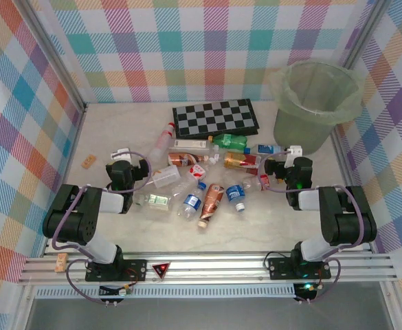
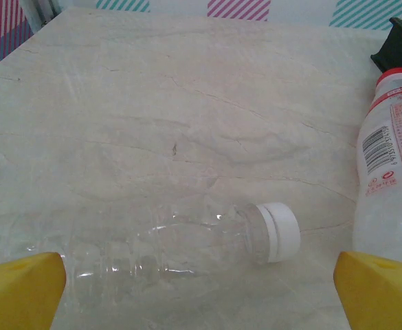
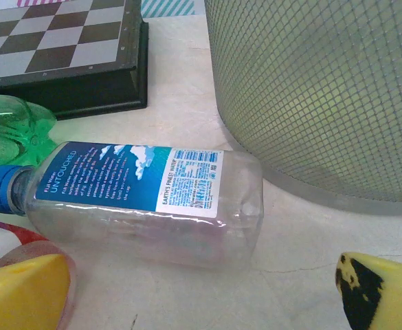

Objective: Put the plastic bottles in the bin

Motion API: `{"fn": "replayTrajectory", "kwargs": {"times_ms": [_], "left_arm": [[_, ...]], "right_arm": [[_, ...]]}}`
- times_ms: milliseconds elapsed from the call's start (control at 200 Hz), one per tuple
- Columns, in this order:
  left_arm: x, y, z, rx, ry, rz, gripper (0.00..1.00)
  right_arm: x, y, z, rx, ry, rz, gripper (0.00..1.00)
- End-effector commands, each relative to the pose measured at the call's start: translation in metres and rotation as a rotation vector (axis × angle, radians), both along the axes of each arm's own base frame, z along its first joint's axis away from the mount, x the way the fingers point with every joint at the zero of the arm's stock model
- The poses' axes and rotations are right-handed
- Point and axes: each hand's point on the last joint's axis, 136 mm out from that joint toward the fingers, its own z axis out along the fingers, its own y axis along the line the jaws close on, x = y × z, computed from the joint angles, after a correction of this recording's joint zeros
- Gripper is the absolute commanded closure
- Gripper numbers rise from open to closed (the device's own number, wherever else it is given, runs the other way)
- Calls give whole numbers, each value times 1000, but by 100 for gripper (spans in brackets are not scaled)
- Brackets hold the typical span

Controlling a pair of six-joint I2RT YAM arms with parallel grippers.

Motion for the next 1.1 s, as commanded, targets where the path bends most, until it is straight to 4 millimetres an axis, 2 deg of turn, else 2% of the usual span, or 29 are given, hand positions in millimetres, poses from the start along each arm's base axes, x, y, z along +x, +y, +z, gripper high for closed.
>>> {"fn": "replayTrajectory", "kwargs": {"times_ms": [0,855,1030,1095], "left_arm": [[1,2,3,6,-13,-8,0],[1,2,2,0,-10,-10,0],[3,1,8,2,1,-20,0],[4,2,16,10,26,-14,0]], "right_arm": [[5,-1,9,14,-30,3,1],[5,-3,10,16,-22,-10,1],[6,-10,20,5,47,-53,1],[3,-11,31,0,59,-59,1]]}}
